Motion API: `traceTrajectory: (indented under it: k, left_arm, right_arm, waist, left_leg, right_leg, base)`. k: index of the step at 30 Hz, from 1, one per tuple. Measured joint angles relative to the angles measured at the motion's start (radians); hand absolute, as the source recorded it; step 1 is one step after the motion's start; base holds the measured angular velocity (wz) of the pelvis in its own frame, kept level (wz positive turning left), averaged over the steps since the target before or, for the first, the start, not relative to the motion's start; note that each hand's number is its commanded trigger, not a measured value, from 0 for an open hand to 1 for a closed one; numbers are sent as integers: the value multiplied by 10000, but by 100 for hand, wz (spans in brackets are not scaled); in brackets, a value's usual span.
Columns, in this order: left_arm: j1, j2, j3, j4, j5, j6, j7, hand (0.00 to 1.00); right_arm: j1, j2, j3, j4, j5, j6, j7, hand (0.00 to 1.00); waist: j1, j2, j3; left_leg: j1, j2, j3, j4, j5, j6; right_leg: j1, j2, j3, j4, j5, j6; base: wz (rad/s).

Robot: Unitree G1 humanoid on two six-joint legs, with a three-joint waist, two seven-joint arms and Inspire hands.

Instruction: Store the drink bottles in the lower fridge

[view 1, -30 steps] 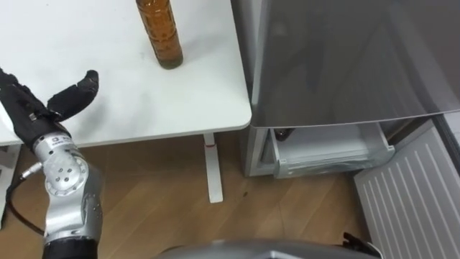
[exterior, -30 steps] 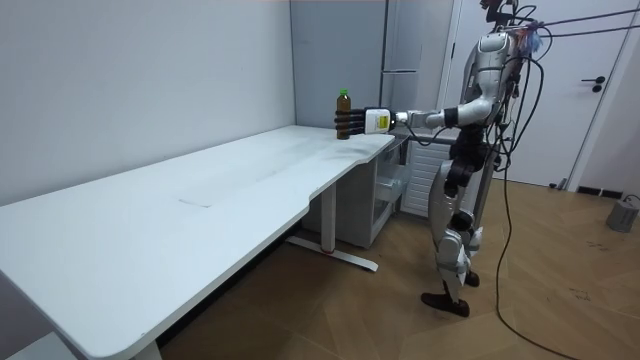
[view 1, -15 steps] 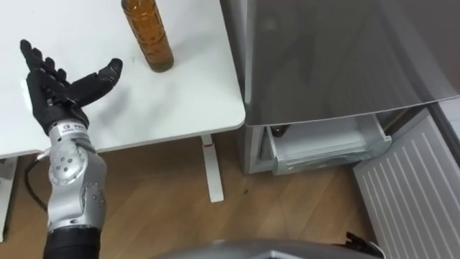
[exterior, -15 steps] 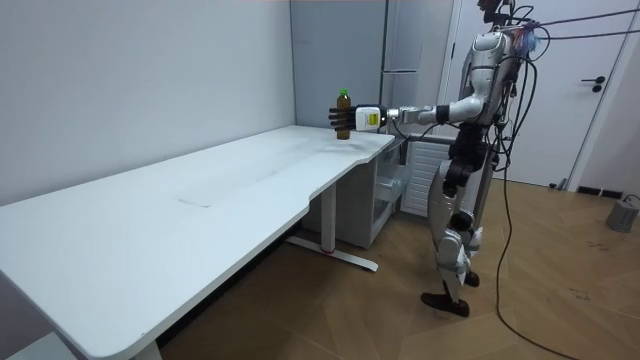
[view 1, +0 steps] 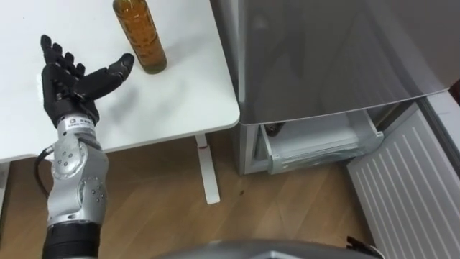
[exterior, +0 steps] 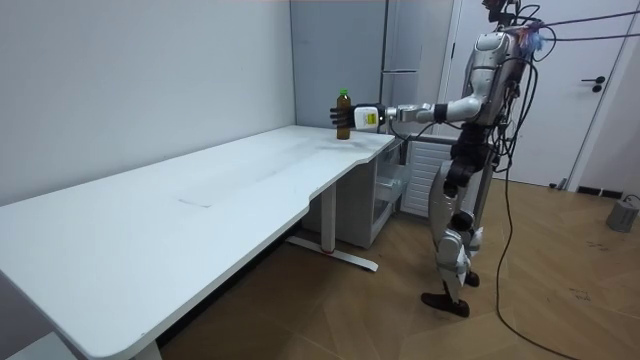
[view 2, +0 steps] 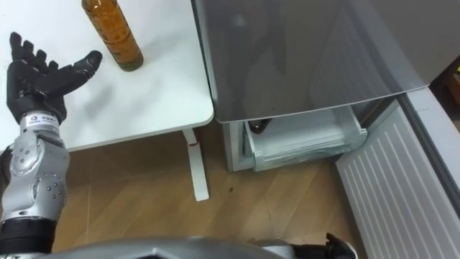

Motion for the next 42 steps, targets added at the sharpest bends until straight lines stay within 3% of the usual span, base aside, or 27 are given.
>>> traceTrajectory:
  k: [7, 12, 19, 24, 30, 42]
  left_arm:
    - [-115, 154, 16, 24, 2, 378, -388, 0]
    - [-861, 234, 60, 1201, 12, 522, -629, 0]
    - [-1205, 283, 100, 1570, 6, 700, -1063, 0]
    - [-1397, 666, 145, 1595, 64, 773, -1246, 0]
    - [-2024, 694, 568, 2065, 119, 969, -1248, 0]
    - [-2062, 1289, 620, 2345, 371, 1066, -926, 0]
  right_arm:
    - [1, -10, 8, -13, -478, 298, -212, 0]
    - [112, -53, -14, -6, -1708, 361, -231, 0]
    - [309, -50, -205, 23, -2189, 532, -138, 0]
    - [425, -51, -227, 21, -2443, 717, -89, 0]
    - [430, -52, -322, -23, -2508, 1012, 182, 0]
    - [433, -55, -356, 5, -2526, 1013, 323, 0]
  waist:
    - [-98, 70, -4]
    - [-222, 170, -10]
    - [-250, 243, -3]
    - [-314, 245, -1]
    - [-296, 234, 5]
    - [-451, 301, -22]
  left_leg:
    - [0, 113, 182, 20, -10, -22]
    - [78, 108, 174, 11, -6, -24]
    - [268, 103, 206, -102, -5, -24]
    - [418, 105, 216, -272, -6, -26]
    - [374, 101, 302, -276, -6, -25]
    - [391, 98, 436, -285, -6, -24]
  right_leg:
    - [-92, 114, 250, 103, 41, -68]
    - [-81, 114, 272, 101, 43, -72]
    - [-13, 134, 495, 102, 43, -71]
    - [82, 164, 521, 100, 42, -71]
    - [53, 166, 559, 107, 42, -71]
    - [-85, 171, 754, 121, 42, -71]
  base:
    - [-11]
    - [0]
    - [-7]
    - [-6]
    - [-1]
    - [-4]
